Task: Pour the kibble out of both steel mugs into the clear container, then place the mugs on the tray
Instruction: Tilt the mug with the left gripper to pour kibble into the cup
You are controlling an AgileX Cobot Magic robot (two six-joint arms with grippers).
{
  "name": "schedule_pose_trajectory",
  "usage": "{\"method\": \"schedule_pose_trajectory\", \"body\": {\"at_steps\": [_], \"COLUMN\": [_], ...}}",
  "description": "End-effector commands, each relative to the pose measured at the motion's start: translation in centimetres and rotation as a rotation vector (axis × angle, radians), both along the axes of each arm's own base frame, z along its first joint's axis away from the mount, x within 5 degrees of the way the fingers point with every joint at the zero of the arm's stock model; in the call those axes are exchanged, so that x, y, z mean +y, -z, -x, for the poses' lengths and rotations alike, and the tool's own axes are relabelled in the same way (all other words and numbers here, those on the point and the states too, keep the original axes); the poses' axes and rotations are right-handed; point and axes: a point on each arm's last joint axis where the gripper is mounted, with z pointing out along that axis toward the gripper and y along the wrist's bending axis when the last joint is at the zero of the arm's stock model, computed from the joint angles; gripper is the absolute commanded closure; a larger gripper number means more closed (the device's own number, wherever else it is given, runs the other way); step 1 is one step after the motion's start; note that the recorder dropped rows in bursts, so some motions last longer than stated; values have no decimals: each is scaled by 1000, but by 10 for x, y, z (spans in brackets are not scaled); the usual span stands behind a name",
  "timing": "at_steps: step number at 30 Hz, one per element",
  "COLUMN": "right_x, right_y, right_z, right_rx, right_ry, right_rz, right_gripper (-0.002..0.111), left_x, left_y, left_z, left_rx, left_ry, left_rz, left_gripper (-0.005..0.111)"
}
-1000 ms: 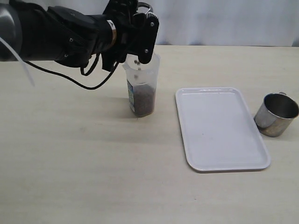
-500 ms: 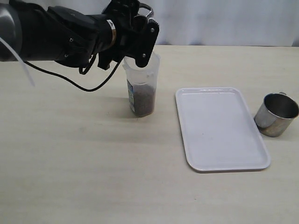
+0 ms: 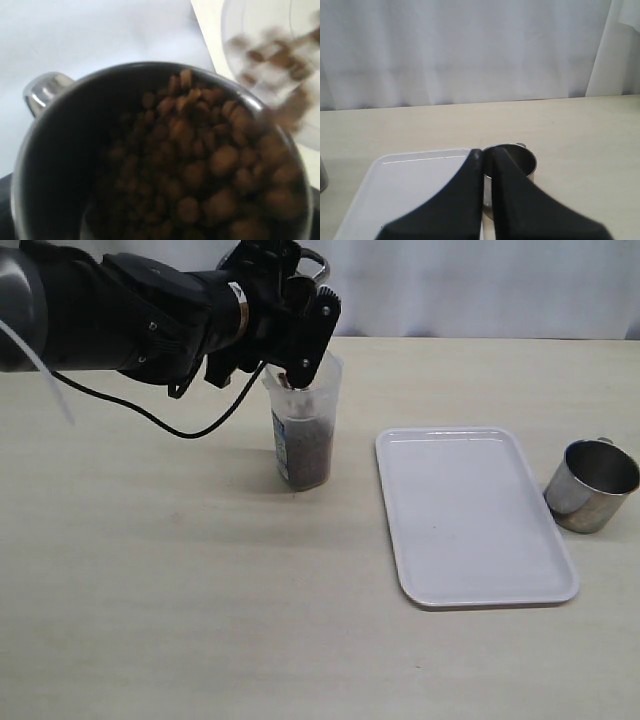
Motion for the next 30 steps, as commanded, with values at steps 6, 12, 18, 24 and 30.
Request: {"method": "schedule_pose_trajectory", "body": {"at_steps": [6,12,18,24,30], "right_x": [0,0,0,0,0], "right_y": [-1,-1,-1,-1,-1], "right_z": [0,0,0,0,0], "right_rx": [-12,-12,-12,-12,-12], "right_ry": [-2,-2,-2,-2,-2], "right_rz": [6,6,6,6,6], "right_gripper": [104,104,104,104,104], "left_x": [-3,-3,-6,-7,-7], "left_y": [-6,-6,-10,-12,-12], "left_z": [1,2,1,0,0], "left_rx": [-40,-39,-41,-43,-58], "left_ry": [20,22,38,42,58], "left_rz": [-36,-36,-22,-16,-50], "left_gripper": [107,107,107,107,107]}}
